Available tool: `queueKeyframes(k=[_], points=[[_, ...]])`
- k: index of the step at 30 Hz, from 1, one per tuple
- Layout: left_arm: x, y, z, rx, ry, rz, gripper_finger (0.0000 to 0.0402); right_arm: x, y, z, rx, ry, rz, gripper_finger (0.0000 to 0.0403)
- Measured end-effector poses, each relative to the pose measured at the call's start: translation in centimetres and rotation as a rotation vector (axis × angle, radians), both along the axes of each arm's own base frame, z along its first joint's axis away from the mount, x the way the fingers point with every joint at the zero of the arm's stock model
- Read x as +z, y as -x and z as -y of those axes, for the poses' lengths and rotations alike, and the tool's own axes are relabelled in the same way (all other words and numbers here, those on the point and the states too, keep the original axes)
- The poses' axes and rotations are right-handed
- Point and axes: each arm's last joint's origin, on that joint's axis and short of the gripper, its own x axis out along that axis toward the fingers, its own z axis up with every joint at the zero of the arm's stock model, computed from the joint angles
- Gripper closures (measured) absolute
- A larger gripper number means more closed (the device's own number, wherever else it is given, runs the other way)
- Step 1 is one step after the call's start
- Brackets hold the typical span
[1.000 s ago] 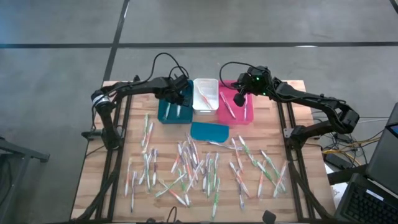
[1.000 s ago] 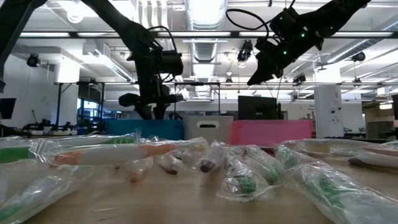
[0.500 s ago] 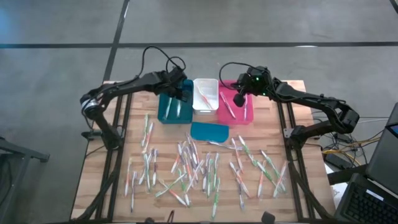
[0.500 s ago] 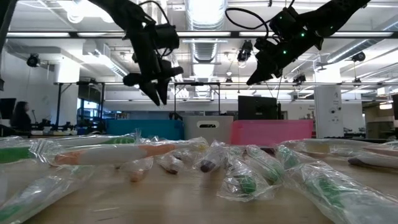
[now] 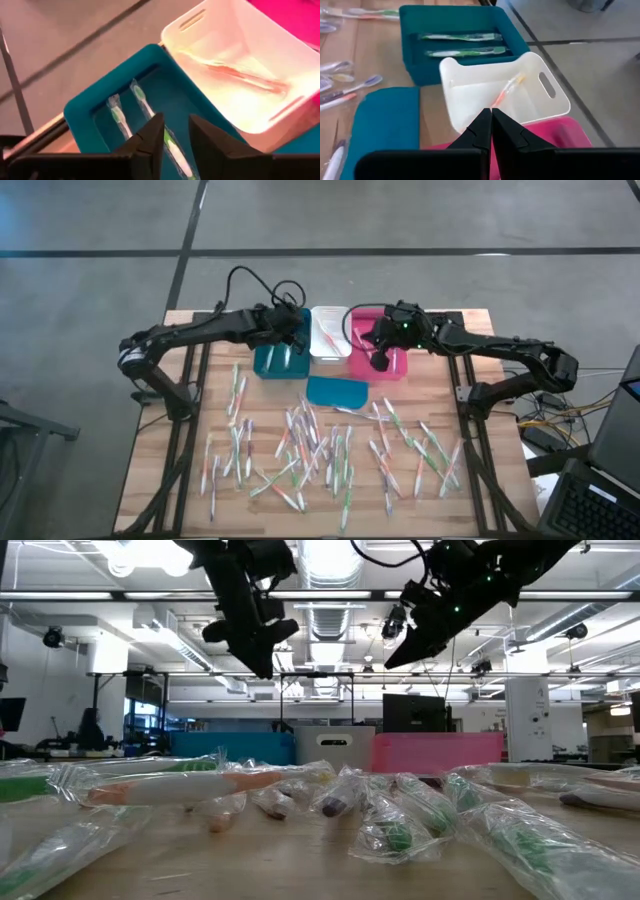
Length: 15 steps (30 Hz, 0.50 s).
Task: Pick & Place Toothbrushes
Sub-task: Put the purple toothbrush into the pink bin
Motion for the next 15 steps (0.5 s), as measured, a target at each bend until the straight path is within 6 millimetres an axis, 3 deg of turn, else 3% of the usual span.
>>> queueKeyframes(k=[7, 15], points=[[-0.2, -1.2, 2.5, -0.161, -0.084, 0.004, 0.0326, 0.6, -0.3, -3.9, -0.001, 0.085, -0.062, 0.0394], [-1.9, -0.8, 4.0, -0.381, -0.145, 0.141, 0.034, 1.9, 2.1, -7.9, -0.072, 0.001, -0.087, 0.0394]])
